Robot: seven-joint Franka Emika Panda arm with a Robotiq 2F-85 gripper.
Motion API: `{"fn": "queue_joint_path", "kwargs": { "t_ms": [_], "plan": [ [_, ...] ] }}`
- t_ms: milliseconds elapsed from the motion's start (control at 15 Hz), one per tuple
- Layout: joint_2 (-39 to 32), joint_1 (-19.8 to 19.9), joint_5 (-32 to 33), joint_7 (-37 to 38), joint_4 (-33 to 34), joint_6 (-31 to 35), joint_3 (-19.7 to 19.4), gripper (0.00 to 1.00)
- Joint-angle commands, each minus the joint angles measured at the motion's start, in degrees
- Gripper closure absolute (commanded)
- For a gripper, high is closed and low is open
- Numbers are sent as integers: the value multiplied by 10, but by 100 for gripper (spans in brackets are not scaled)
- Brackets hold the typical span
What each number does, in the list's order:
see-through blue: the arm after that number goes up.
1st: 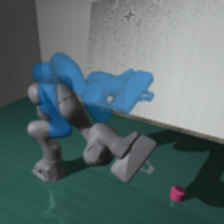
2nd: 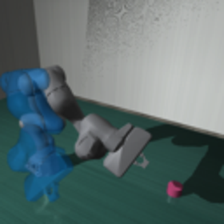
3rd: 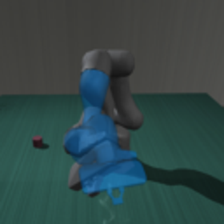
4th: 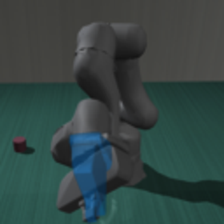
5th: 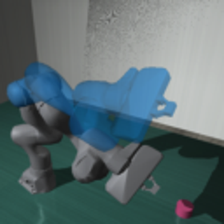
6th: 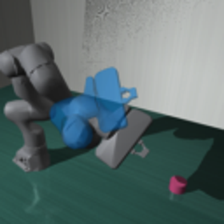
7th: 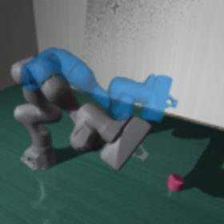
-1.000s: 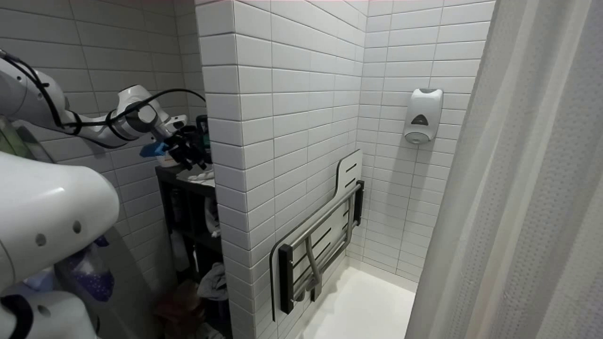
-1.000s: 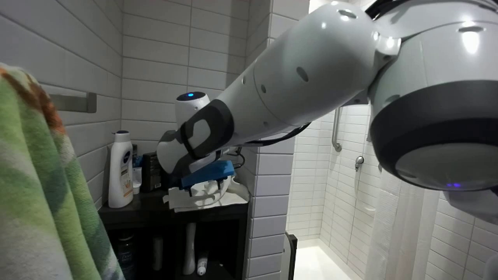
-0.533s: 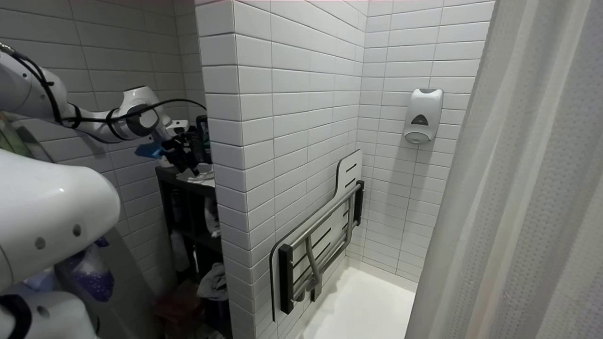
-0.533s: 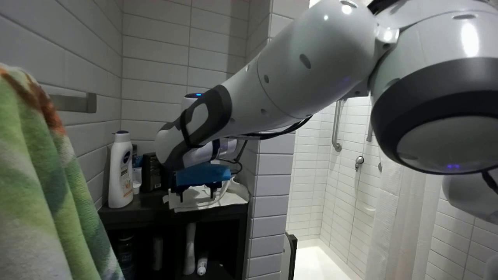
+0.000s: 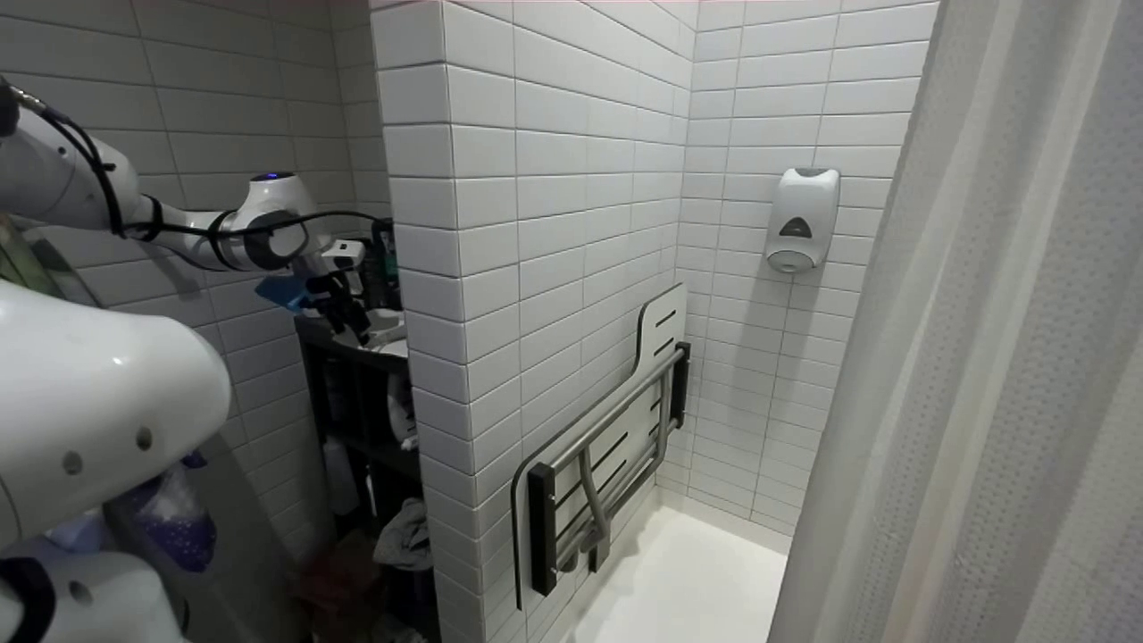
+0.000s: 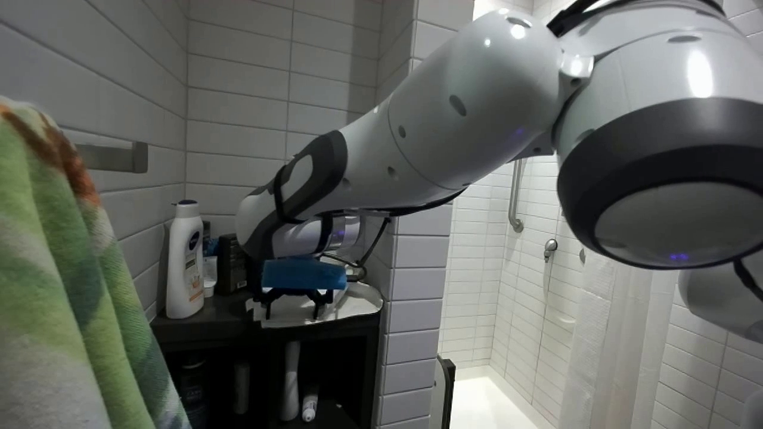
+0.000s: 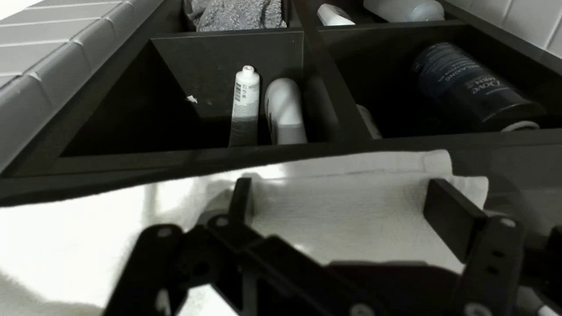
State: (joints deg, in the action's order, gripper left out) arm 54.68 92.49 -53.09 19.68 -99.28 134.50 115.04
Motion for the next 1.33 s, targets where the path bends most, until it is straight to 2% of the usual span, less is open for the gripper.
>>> {"fn": "queue_joint_path", "kwargs": {
  "t_ms": [0, 800, 867, 933, 1067, 1133, 1200, 1267],
  "plan": [
    [9, 8, -30, -5, 22, 5, -12, 0],
    [41, 17, -68, -2, 48, 22, -13, 0],
    [44, 20, -71, -3, 50, 21, -11, 4],
    [48, 23, -75, -3, 54, 19, -11, 14],
    [53, 27, -76, -3, 59, 17, -11, 15],
    [55, 30, -76, -3, 62, 17, -12, 21],
    [54, 32, -75, -2, 65, 16, -12, 40],
    [55, 34, -75, -2, 67, 15, -12, 45]
  ]
}}
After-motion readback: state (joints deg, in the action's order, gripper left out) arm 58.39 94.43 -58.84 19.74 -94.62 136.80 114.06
